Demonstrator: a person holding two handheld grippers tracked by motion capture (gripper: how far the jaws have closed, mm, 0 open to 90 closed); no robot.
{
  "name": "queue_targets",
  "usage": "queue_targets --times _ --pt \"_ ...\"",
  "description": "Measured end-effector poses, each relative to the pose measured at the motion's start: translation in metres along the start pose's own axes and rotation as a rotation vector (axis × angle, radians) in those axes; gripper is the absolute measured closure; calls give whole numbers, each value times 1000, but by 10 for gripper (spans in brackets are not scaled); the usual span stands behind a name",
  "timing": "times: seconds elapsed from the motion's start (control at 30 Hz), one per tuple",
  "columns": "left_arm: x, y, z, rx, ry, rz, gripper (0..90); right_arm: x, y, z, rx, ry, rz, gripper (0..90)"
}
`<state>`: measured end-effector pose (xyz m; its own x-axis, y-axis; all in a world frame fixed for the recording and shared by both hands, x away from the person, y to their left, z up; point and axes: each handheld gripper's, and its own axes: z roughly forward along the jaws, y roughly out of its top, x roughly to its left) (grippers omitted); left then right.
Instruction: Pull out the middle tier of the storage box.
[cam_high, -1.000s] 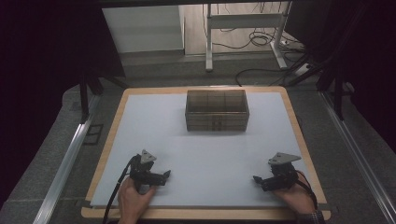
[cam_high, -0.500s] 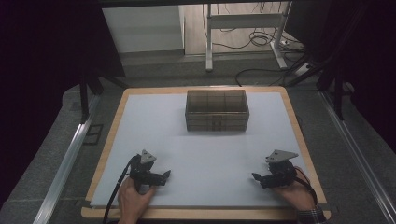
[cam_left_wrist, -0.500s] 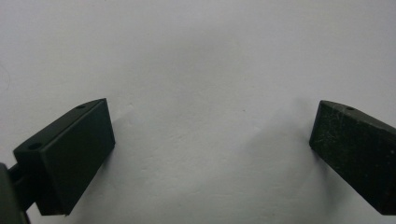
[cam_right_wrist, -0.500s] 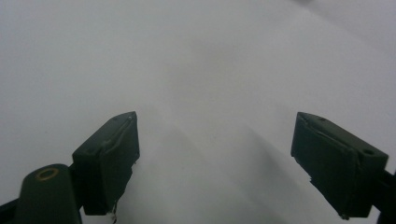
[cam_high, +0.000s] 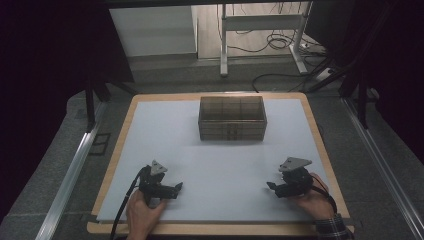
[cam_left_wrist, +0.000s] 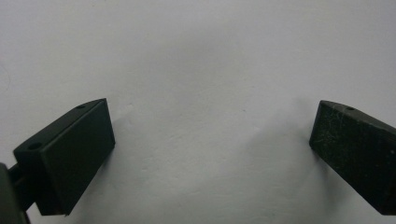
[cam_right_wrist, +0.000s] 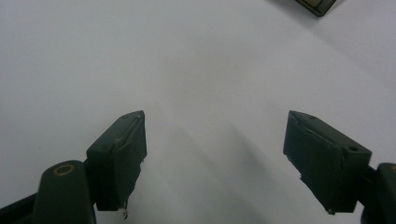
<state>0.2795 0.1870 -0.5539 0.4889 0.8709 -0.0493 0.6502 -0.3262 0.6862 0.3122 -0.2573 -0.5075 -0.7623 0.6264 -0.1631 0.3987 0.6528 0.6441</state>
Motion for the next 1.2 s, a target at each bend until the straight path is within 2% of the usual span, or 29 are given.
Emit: queue_targets --times 0.23,0.53,0.67,1.0,1.2 --pt "0 0 0 0 0 0 0 -1 9 1 -2 -32 -57 241" --pt "0 0 0 0 0 -1 0 1 16 6 -13 -54 -101 266" --pt "0 0 0 0 0 -1 0 4 22 8 -17 -76 -144 289" --pt "0 0 0 0 0 -1 0 5 32 15 -12 -107 -186 294" --pt "0 0 0 0 0 -1 0 7 38 21 -9 -134 -234 293"
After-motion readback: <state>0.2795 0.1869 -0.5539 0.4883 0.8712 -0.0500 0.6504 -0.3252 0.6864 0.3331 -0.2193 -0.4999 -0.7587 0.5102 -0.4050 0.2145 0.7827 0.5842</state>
